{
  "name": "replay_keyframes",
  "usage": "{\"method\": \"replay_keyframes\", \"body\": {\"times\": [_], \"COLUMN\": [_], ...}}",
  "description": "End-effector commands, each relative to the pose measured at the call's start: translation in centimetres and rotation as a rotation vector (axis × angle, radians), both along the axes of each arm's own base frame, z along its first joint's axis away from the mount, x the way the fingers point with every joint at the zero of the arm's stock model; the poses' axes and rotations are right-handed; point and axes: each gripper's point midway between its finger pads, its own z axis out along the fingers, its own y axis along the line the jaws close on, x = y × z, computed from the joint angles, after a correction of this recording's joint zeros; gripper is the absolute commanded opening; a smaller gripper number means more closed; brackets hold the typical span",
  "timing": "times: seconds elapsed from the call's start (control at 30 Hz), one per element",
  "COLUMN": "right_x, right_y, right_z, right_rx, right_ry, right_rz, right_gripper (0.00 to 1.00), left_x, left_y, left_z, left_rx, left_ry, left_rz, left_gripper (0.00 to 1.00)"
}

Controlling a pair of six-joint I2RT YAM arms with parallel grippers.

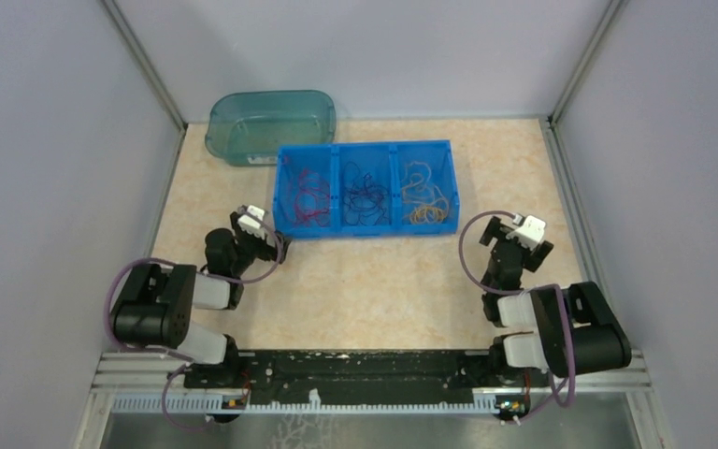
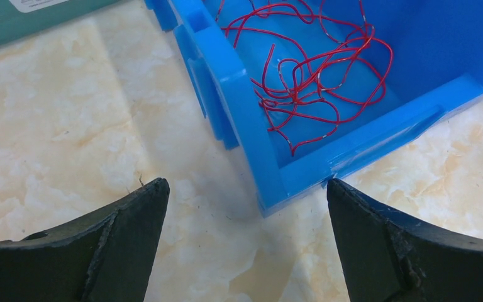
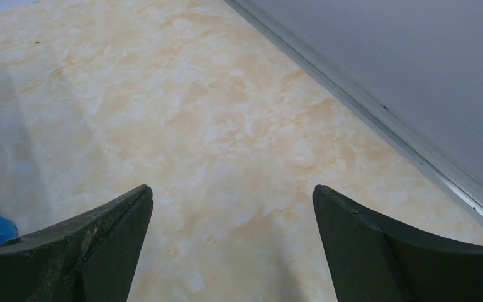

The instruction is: Untangle the cables

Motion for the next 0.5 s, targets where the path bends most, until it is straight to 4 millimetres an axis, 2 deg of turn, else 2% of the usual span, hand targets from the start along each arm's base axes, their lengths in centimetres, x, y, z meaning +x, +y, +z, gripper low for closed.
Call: {"method": "replay_keyframes", "body": {"times": [0.0, 0.07, 0.1, 0.13, 0.23, 0.3, 0.47], "right_x": [3.2, 4.0, 4.3, 4.6, 5.3, 5.3, 5.2], "right_y": [2.2, 4.0, 4.8, 4.8, 3.9, 3.5, 3.3], "right_z": [3.5, 3.1, 2.9, 3.2, 2.0, 1.7, 2.2], "right_rx": [-0.011, -0.048, -0.071, -0.102, -0.049, -0.021, -0.031], "right_ry": [-0.125, -0.102, -0.110, -0.123, -0.054, -0.041, -0.069], "right_rz": [0.152, 0.280, 0.332, 0.335, 0.278, 0.271, 0.266], "right_gripper": [0.99, 0.99, 0.99, 0.99, 0.99, 0.99, 0.99], "left_x": [1.7, 1.6, 1.6, 1.8, 3.7, 3.5, 3.4], "left_y": [3.0, 3.6, 3.9, 3.9, 4.2, 4.3, 4.3], "left_z": [3.5, 4.3, 4.0, 3.3, 2.4, 2.8, 2.8], "left_rx": [-0.045, -0.058, -0.061, -0.062, -0.053, -0.057, -0.057], "left_ry": [-0.203, -0.258, -0.233, -0.187, -0.116, -0.138, -0.142], "left_rz": [0.162, 0.195, 0.213, 0.220, 0.237, 0.242, 0.242], "left_gripper": [1.00, 1.00, 1.00, 1.00, 1.00, 1.00, 1.00]}}
